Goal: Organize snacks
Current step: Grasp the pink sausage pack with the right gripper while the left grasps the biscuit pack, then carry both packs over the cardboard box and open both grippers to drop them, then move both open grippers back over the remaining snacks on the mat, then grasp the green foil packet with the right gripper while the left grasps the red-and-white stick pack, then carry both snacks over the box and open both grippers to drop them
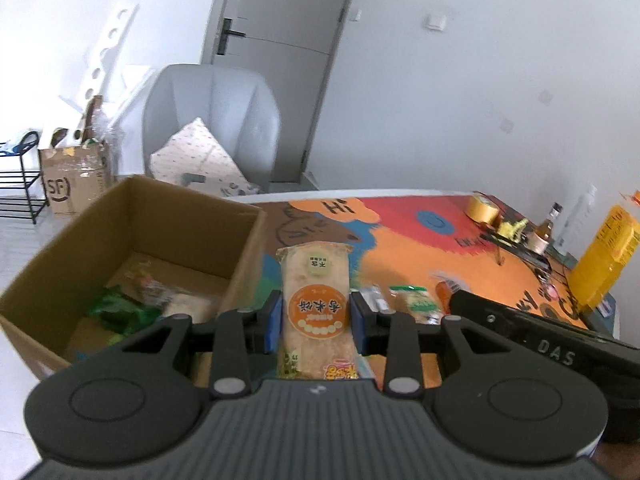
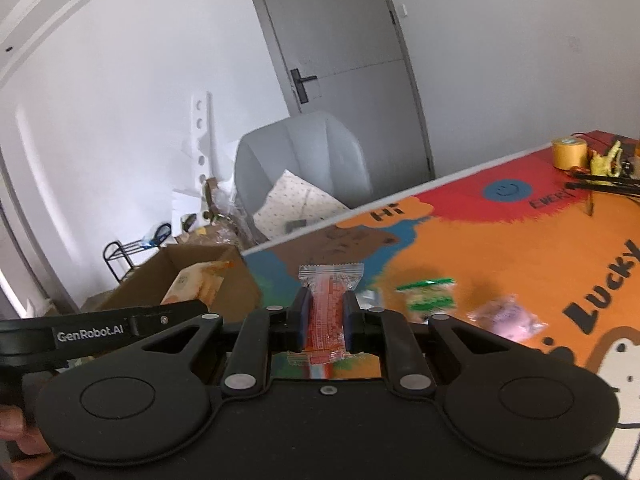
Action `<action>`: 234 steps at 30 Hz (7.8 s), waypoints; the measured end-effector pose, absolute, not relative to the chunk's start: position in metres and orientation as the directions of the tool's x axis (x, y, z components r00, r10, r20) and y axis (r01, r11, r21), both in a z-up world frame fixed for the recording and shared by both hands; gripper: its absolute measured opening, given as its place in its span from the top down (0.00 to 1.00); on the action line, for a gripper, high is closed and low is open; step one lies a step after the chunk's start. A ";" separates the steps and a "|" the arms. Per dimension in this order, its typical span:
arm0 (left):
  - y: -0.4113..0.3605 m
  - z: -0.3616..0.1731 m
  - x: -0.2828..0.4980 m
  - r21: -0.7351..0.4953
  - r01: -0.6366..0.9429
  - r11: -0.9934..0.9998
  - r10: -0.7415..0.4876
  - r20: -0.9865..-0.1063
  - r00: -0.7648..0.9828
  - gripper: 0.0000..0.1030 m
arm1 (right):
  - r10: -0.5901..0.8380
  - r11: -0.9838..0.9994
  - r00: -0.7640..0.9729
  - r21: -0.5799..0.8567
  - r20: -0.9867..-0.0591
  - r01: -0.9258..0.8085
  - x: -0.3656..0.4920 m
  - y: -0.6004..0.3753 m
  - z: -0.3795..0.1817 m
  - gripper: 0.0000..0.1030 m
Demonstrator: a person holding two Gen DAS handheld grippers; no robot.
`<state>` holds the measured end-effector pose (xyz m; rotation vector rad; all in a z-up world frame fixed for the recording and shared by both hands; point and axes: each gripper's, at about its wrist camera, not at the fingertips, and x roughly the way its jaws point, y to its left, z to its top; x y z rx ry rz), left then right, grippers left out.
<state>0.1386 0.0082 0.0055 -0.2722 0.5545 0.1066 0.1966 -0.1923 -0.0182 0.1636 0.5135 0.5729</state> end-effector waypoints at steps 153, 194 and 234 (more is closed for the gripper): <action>-0.047 -0.075 0.189 -0.168 -0.109 0.980 -0.036 -0.684 0.729 0.83 | 0.448 0.894 0.673 0.279 -0.588 -0.351 0.209 -0.253 -0.081 0.69; 0.021 0.016 0.120 -0.177 -0.179 0.968 0.063 -0.518 0.853 0.83 | 0.567 0.824 0.698 0.282 -0.438 -0.492 0.182 -0.188 -0.010 0.69; 0.129 0.004 0.111 -0.222 -0.347 0.911 0.179 -0.545 0.819 0.66 | 0.648 0.756 0.624 0.267 -0.438 -0.598 0.201 -0.080 0.005 0.69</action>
